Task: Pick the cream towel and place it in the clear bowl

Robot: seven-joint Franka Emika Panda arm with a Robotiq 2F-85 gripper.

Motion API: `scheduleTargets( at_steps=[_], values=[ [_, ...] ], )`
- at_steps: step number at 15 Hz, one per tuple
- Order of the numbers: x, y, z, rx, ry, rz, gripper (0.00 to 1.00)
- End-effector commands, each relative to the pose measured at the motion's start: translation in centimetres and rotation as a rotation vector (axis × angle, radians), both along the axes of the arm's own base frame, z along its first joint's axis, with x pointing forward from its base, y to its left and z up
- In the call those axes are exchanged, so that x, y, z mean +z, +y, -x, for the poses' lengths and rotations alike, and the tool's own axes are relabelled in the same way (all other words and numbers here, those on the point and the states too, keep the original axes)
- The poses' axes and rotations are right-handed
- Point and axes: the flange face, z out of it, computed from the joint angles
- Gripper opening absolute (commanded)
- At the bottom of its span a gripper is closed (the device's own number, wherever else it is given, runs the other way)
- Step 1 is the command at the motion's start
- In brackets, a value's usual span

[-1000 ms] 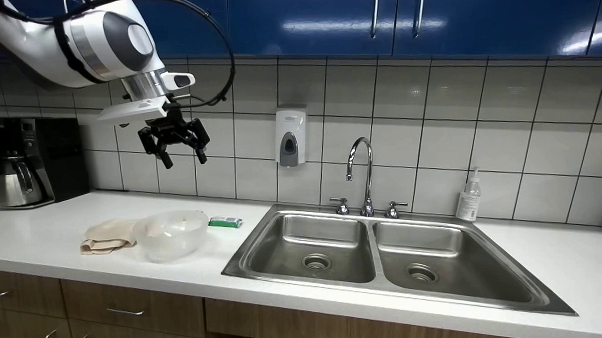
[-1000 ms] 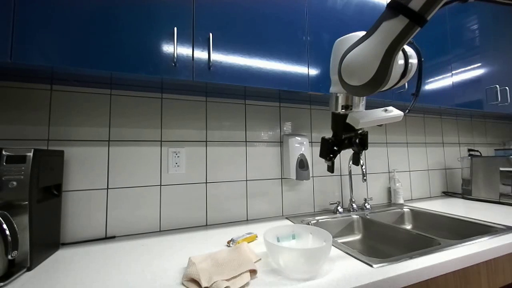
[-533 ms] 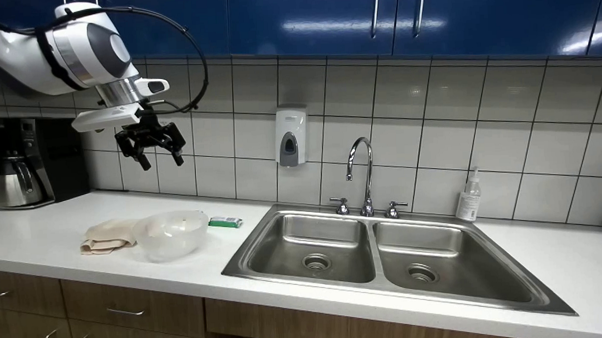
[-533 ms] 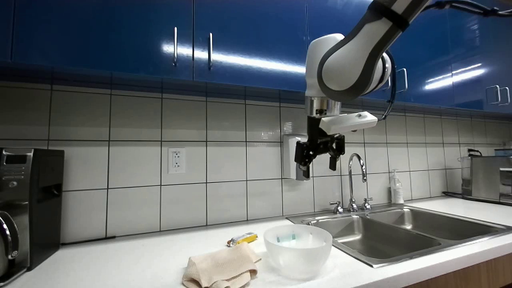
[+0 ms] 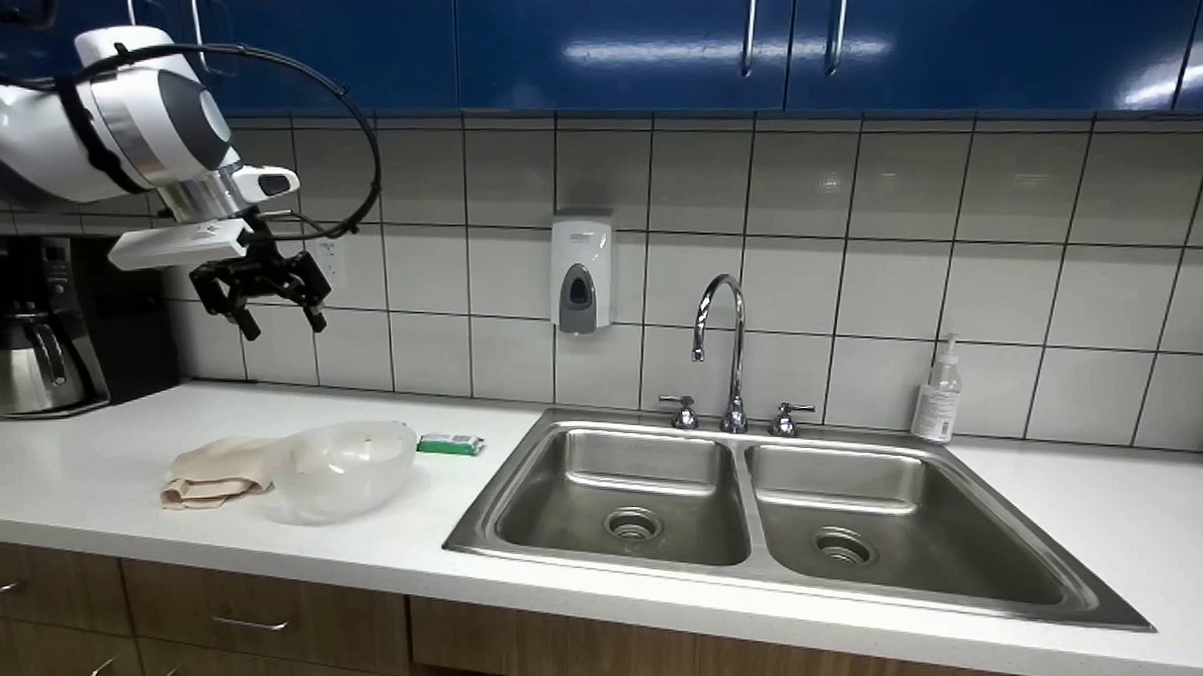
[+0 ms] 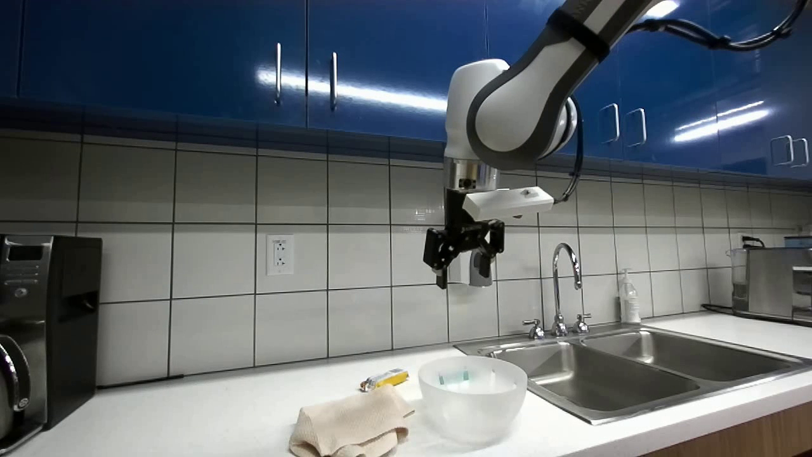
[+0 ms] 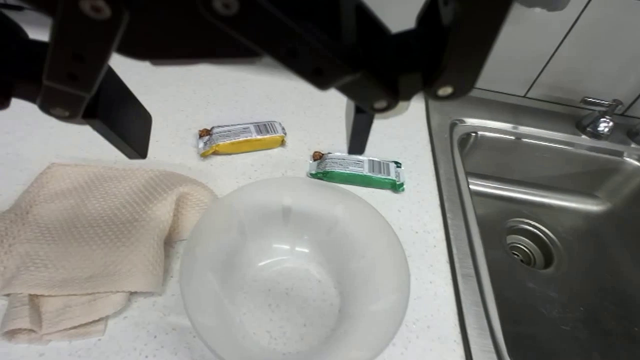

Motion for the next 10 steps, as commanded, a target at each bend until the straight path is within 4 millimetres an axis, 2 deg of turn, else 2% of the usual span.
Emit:
scheduleTargets(
  at_steps=[1, 10],
  values=[
    [-0.4, 3.0, -1.8, 0.046, -0.015, -0.012, 1.00],
    [-4.2, 9.5, -4.2, 0.176, 0.021, -0.006, 1.00]
  ],
)
